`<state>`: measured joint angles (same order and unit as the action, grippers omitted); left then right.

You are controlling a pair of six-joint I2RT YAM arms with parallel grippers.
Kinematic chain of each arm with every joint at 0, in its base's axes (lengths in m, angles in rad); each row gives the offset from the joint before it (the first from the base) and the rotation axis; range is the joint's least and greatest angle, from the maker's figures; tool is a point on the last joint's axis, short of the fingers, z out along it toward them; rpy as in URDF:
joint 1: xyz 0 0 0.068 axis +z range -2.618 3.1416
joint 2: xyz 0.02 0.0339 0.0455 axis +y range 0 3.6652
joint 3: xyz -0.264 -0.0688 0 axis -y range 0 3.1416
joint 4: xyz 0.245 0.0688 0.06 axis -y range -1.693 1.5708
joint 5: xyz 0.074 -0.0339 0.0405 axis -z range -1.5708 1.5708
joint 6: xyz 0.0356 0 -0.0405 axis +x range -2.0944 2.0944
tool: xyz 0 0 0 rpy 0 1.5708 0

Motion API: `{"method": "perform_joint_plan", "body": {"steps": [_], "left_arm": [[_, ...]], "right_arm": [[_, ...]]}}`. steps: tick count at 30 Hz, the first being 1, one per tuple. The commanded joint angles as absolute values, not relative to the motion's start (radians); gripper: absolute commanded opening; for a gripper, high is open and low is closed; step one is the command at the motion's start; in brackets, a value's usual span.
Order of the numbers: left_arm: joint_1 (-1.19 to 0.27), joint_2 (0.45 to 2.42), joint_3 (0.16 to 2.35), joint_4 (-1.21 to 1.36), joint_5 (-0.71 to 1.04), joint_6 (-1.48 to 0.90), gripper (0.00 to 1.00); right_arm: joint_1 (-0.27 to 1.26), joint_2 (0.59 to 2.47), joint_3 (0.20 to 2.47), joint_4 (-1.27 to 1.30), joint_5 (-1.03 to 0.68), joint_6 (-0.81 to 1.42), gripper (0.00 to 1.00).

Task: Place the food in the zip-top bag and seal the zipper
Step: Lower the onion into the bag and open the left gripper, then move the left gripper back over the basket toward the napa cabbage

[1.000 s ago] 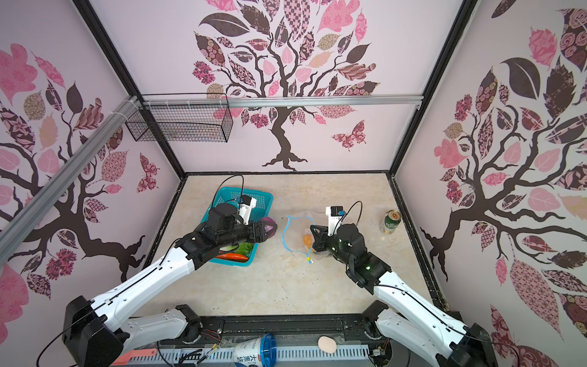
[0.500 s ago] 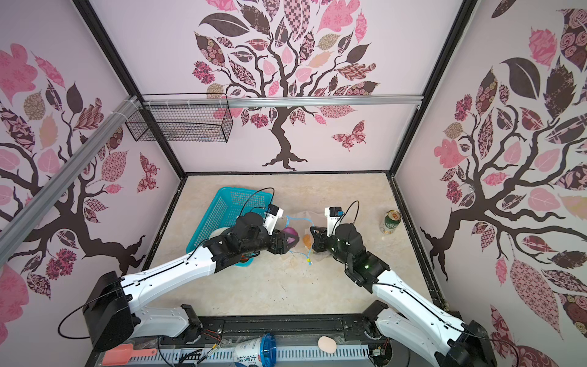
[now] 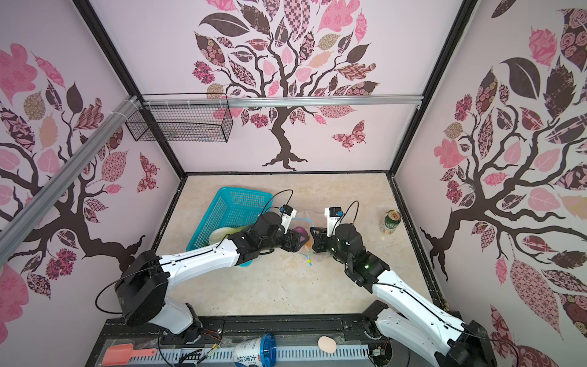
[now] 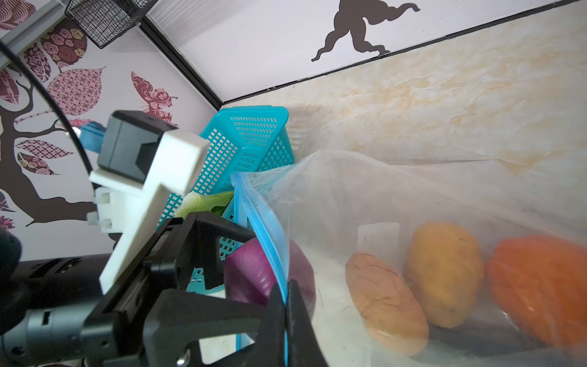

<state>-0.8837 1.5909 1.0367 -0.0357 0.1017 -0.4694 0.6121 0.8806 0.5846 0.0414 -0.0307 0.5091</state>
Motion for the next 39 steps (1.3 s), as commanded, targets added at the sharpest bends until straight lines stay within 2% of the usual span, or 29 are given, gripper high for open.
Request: {"method": "perform_joint_plan", "body": {"steps": [1,6,11,14,21,30,33,39], "left_arm": [[-0.895,1.642,1.112,-0.022,0.061,-0.446,0.61],[-0.907,1.694,1.17,-0.09,0.052,-0.448,0.64],[-0.908,1.683,1.184,-0.123,0.091,-0.481,0.79],[-0.908,1.643,1.17,-0.137,0.118,-0.508,0.84],[-0.908,1.476,1.078,-0.177,0.107,-0.542,0.86],[-0.891,1.248,0.959,-0.33,-0.134,-0.574,0.88],[-0.852,1.189,0.925,-0.393,-0.196,-0.617,0.9],[-0.695,1.076,0.826,-0.49,-0.199,-0.744,0.96]], "right_arm": [[0.612,0.879,0.615,0.057,-0.037,0.515,0.0],[0.612,0.885,0.608,0.065,-0.038,0.516,0.0],[0.612,0.879,0.597,0.069,-0.032,0.515,0.0],[0.612,0.877,0.595,0.063,-0.027,0.512,0.0],[0.612,0.879,0.596,0.059,-0.017,0.508,0.0],[0.612,0.876,0.594,0.061,-0.019,0.506,0.0],[0.612,0.873,0.591,0.058,-0.018,0.503,0.0],[0.612,0.866,0.582,0.055,-0.02,0.501,0.0]]}}
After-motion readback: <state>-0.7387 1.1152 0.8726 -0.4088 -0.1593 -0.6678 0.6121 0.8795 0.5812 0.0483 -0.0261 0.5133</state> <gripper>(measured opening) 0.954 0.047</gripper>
